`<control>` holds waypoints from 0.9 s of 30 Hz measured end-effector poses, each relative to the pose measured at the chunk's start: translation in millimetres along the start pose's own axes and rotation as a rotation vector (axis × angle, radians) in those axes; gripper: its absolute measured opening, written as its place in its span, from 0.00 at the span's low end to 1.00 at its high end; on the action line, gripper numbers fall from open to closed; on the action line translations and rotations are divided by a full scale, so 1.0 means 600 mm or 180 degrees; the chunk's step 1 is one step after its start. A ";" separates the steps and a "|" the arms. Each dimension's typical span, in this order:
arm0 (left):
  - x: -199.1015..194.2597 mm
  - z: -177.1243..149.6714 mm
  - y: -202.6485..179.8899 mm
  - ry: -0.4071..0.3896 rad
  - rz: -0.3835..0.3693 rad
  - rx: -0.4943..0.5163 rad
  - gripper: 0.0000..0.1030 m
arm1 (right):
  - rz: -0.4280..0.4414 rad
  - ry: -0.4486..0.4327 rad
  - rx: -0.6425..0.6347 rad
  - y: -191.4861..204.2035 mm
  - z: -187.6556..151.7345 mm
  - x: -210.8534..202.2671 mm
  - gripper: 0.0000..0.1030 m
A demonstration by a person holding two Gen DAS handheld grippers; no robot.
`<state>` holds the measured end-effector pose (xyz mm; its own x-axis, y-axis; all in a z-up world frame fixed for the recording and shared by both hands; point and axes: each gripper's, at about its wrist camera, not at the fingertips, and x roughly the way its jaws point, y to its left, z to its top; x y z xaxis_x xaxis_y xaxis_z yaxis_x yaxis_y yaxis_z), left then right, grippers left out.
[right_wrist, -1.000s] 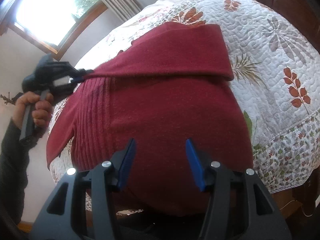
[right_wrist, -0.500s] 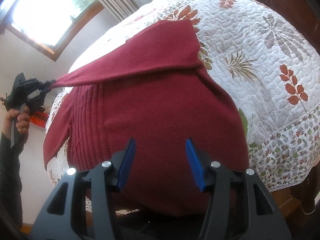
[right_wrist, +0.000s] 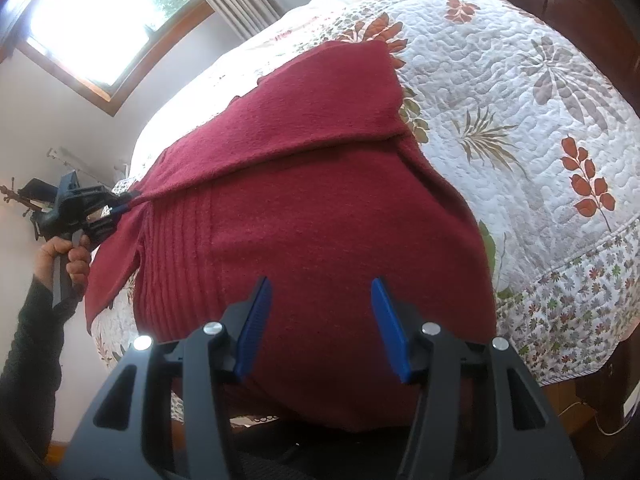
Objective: Fold small clothes
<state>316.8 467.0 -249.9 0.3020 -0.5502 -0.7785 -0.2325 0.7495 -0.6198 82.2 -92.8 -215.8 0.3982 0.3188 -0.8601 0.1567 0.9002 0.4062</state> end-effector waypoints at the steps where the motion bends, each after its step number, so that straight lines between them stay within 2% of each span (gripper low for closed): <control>1: 0.003 -0.002 0.003 0.0022 -0.0001 0.0004 0.07 | -0.0005 0.0002 0.0004 -0.001 -0.001 0.000 0.51; 3: 0.007 -0.005 0.004 0.0040 0.0121 0.0045 0.10 | -0.0010 0.0015 0.0007 -0.003 -0.002 0.002 0.51; 5: -0.016 -0.008 -0.002 -0.0186 0.0419 0.0104 0.22 | -0.0013 0.0011 -0.0006 -0.002 -0.002 0.001 0.51; 6: -0.039 -0.013 -0.012 -0.0348 0.0452 0.0133 0.27 | -0.0012 -0.0004 -0.0009 -0.002 -0.001 -0.001 0.51; 8: -0.064 -0.021 -0.030 -0.0516 0.0328 0.0158 0.52 | -0.0002 -0.0008 0.0008 -0.003 0.000 -0.001 0.51; 10: -0.059 -0.030 -0.064 -0.0476 0.0157 0.0334 0.59 | 0.0016 0.0017 0.0011 -0.002 0.003 0.004 0.51; 13: -0.004 -0.038 -0.085 -0.0193 0.0048 0.0406 0.63 | 0.0046 0.0024 -0.0093 0.013 0.007 0.005 0.51; 17: 0.053 -0.046 -0.060 -0.0034 0.0137 0.0212 0.63 | 0.0105 -0.0046 -0.0175 0.028 0.013 -0.011 0.53; 20: 0.044 -0.051 -0.042 -0.0103 0.0006 0.0120 0.65 | 0.0172 -0.0064 -0.0157 0.030 0.019 -0.022 0.54; 22: 0.020 -0.055 -0.032 -0.0179 0.0027 0.0079 0.75 | 0.0236 -0.0052 -0.0144 0.031 0.025 -0.025 0.55; 23: 0.000 -0.056 -0.023 -0.0270 0.0052 0.0037 0.80 | 0.0265 -0.0050 -0.0147 0.033 0.029 -0.026 0.55; 25: -0.053 -0.072 0.007 -0.0525 -0.0074 -0.0108 0.87 | 0.0337 -0.0092 -0.0209 0.044 0.039 -0.033 0.58; 27: -0.107 -0.095 0.051 -0.0755 -0.0156 -0.0302 0.89 | 0.0380 -0.0111 -0.0292 0.057 0.050 -0.036 0.60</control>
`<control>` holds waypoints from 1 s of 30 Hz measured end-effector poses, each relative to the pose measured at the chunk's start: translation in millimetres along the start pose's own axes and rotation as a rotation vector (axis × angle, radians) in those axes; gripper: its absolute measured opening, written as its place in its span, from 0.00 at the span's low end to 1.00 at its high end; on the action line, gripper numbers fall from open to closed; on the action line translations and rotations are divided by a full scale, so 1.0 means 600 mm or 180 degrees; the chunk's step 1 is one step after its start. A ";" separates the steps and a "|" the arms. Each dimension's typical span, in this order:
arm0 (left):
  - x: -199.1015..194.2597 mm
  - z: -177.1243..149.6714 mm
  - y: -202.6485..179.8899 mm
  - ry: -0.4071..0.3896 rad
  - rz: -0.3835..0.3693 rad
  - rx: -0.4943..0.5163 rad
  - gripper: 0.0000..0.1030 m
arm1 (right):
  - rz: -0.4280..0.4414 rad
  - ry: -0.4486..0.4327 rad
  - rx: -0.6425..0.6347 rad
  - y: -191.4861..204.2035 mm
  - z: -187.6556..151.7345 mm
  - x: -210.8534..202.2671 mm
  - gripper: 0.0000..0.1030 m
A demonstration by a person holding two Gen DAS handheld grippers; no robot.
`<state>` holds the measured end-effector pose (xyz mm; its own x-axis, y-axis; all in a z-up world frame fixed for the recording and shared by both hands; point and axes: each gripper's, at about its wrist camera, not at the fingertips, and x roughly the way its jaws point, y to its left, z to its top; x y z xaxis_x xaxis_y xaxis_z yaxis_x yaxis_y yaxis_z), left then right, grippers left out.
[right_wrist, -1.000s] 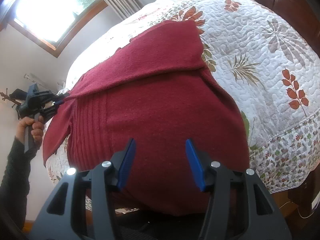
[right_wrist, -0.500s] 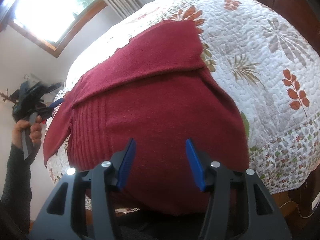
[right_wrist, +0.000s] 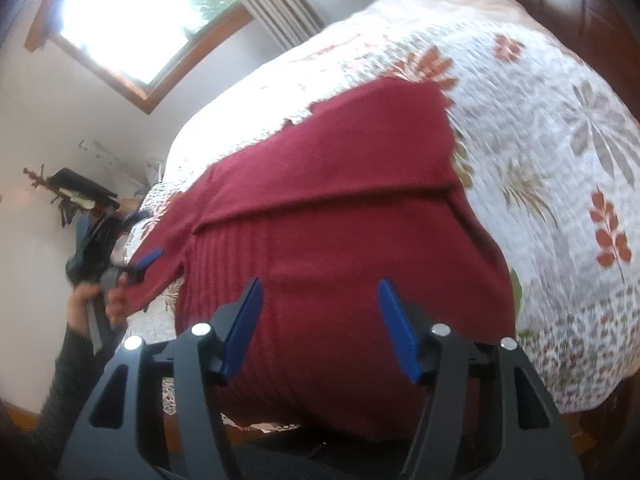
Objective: Fold small clothes
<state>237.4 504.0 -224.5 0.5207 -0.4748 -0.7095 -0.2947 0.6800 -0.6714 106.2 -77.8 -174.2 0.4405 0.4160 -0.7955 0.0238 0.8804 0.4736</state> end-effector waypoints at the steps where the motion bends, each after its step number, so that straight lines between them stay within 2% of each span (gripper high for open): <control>1: -0.041 -0.006 0.031 -0.0167 -0.0024 -0.0121 0.90 | 0.0029 0.0020 -0.0040 0.007 0.006 0.003 0.61; 3: -0.107 -0.016 0.089 -0.0451 -0.0026 -0.0326 0.91 | 0.0056 0.0088 -0.0167 0.024 0.019 0.014 0.61; 8: -0.310 -0.054 0.290 -0.1436 0.0107 -0.1150 0.91 | 0.0114 0.0184 -0.0409 0.068 0.042 0.038 0.60; 11: -0.378 -0.074 0.399 -0.1756 0.0006 -0.1756 0.91 | 0.0172 0.0201 -0.0490 0.094 0.044 0.045 0.61; 13: -0.404 -0.078 0.457 -0.1890 -0.0002 -0.1990 0.91 | 0.0186 0.0218 -0.0525 0.103 0.040 0.047 0.62; 18: -0.383 -0.056 0.521 -0.1790 -0.0143 -0.2272 0.91 | 0.0143 0.0243 -0.0491 0.105 0.024 0.045 0.65; 22: -0.373 -0.036 0.528 -0.1794 0.0028 -0.2237 0.91 | 0.0077 0.0165 -0.0377 0.091 0.016 0.027 0.66; 23: -0.373 -0.027 0.528 -0.1804 0.0070 -0.2216 0.88 | 0.0054 0.0138 -0.0324 0.083 0.014 0.021 0.66; 24: -0.373 -0.014 0.531 -0.1795 0.0096 -0.2199 0.84 | 0.0039 0.0127 -0.0291 0.078 0.012 0.019 0.67; 26: -0.375 0.005 0.536 -0.1698 0.0168 -0.2137 0.55 | 0.0005 0.0108 -0.0208 0.065 0.007 0.013 0.67; 27: -0.368 0.009 0.541 -0.1601 0.0227 -0.2120 0.52 | 0.0009 0.0099 -0.0165 0.059 0.005 0.010 0.67; 30: -0.367 0.013 0.542 -0.1559 0.0397 -0.2078 0.30 | 0.0034 0.0075 -0.0060 0.049 0.001 0.003 0.67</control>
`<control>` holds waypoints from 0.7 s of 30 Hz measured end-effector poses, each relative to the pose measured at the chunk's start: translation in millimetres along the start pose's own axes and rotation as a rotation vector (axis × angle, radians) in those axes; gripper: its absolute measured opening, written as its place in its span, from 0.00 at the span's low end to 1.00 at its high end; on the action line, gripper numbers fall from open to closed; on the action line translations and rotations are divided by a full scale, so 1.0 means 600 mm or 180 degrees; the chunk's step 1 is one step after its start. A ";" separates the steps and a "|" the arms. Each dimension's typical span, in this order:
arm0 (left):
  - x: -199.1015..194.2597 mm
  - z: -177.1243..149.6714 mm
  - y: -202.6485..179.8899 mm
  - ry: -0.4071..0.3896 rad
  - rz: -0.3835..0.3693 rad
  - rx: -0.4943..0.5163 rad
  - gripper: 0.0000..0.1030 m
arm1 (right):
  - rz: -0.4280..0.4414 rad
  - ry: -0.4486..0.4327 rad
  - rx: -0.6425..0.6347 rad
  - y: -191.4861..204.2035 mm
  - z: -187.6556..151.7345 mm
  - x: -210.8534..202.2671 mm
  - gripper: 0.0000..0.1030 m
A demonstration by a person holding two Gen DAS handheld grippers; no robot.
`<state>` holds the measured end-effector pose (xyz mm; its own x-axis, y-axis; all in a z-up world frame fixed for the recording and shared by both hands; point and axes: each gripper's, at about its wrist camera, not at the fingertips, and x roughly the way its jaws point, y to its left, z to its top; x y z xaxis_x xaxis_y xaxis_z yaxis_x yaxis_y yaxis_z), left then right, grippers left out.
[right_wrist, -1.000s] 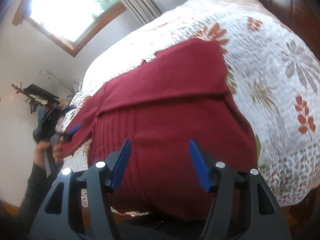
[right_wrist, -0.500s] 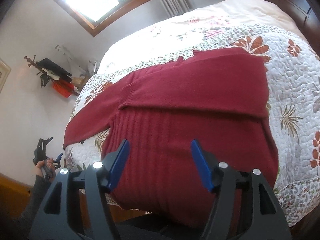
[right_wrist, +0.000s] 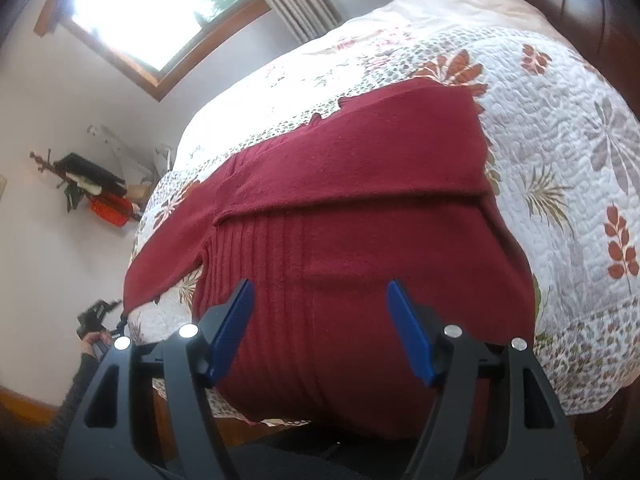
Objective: Fold small clothes
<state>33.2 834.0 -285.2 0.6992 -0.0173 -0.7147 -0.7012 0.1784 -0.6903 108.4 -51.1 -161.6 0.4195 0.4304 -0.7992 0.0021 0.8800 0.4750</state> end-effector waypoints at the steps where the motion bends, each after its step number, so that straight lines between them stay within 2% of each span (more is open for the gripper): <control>1: -0.003 0.000 0.001 -0.0048 0.0010 -0.0002 0.18 | -0.0001 -0.0013 0.0011 -0.002 -0.001 -0.003 0.67; 2: -0.011 -0.003 0.001 -0.0120 -0.0011 -0.0004 0.10 | -0.0002 -0.0035 0.0017 -0.003 -0.002 -0.007 0.67; 5: -0.041 -0.014 -0.025 -0.0391 -0.0121 0.0164 0.09 | 0.0000 -0.0073 0.0046 -0.007 -0.005 -0.014 0.67; 8: -0.063 -0.032 -0.087 -0.0493 -0.0242 0.0501 0.09 | 0.0026 -0.0078 0.0097 -0.015 -0.008 -0.015 0.67; 11: -0.079 -0.050 -0.146 -0.0493 -0.0429 0.0685 0.09 | 0.0071 -0.0085 0.0158 -0.022 -0.010 -0.017 0.67; 15: -0.103 -0.092 -0.252 -0.0461 -0.0668 0.1149 0.09 | 0.0089 -0.0094 0.0182 -0.029 -0.011 -0.019 0.67; 20: -0.109 -0.214 -0.418 -0.0243 -0.0993 0.1965 0.09 | 0.0151 -0.0084 0.0256 -0.039 -0.010 -0.017 0.67; 21: -0.106 -0.232 -0.435 -0.0203 -0.1030 0.2061 0.09 | 0.0159 -0.0093 0.0255 -0.040 -0.010 -0.018 0.67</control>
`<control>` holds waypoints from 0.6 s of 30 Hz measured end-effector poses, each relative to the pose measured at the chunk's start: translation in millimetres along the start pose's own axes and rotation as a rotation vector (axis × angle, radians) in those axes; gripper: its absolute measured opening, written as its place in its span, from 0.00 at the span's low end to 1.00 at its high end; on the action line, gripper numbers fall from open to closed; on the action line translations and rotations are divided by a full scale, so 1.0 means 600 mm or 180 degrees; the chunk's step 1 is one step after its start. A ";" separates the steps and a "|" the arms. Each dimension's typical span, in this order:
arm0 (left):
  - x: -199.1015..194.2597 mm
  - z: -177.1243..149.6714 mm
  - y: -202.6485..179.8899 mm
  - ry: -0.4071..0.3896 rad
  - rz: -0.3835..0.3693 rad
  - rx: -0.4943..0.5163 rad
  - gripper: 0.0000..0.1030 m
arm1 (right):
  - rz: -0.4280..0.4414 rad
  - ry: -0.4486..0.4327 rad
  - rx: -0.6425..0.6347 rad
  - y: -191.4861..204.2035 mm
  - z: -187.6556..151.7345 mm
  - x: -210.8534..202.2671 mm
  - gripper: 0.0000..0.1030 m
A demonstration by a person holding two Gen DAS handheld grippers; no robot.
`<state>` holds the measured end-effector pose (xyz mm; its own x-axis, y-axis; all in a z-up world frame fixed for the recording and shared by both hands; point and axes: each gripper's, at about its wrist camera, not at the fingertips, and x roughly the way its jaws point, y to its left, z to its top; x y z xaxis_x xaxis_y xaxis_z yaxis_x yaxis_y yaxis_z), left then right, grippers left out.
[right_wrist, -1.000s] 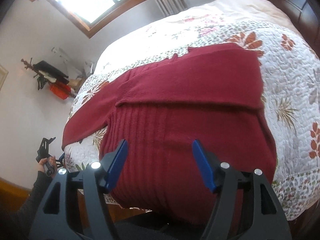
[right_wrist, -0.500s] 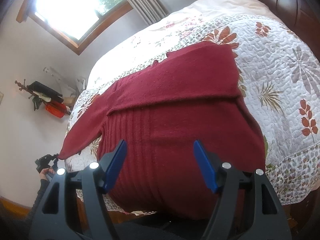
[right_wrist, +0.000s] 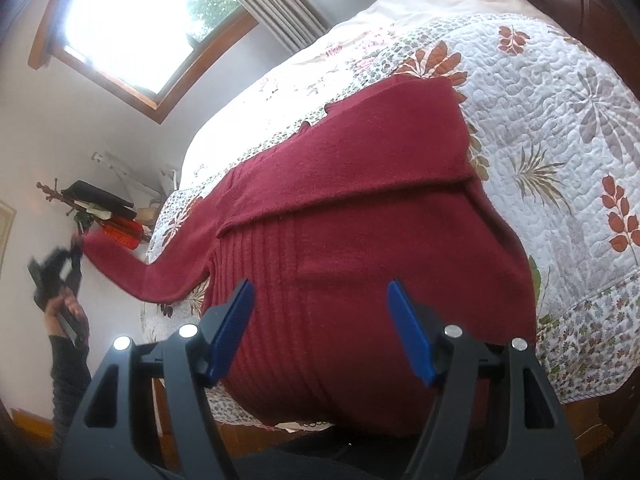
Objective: Fold small clothes
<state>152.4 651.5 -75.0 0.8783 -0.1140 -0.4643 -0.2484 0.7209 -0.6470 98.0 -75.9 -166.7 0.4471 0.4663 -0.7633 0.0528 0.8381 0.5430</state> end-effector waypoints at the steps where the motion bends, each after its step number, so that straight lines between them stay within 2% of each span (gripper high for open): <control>1: 0.016 -0.009 -0.039 0.0071 -0.0088 0.0144 0.09 | 0.0005 -0.0007 -0.0001 -0.001 0.000 -0.001 0.67; 6: 0.099 -0.093 -0.207 0.0476 -0.0386 0.0773 0.09 | 0.0024 -0.0055 0.0063 -0.019 -0.003 -0.012 0.67; 12: 0.182 -0.207 -0.320 0.0938 -0.0584 0.1142 0.09 | -0.0018 -0.0115 0.0302 -0.071 -0.010 -0.029 0.67; 18: 0.261 -0.369 -0.391 0.1542 -0.0635 0.1387 0.09 | -0.0073 -0.0161 0.0451 -0.114 -0.014 -0.048 0.67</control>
<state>258.1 313.0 -129.8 0.5828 -0.4935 -0.6456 0.1758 0.8523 -0.4927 73.8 -144.3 -184.7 0.4887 0.4297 -0.7593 0.1872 0.7984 0.5723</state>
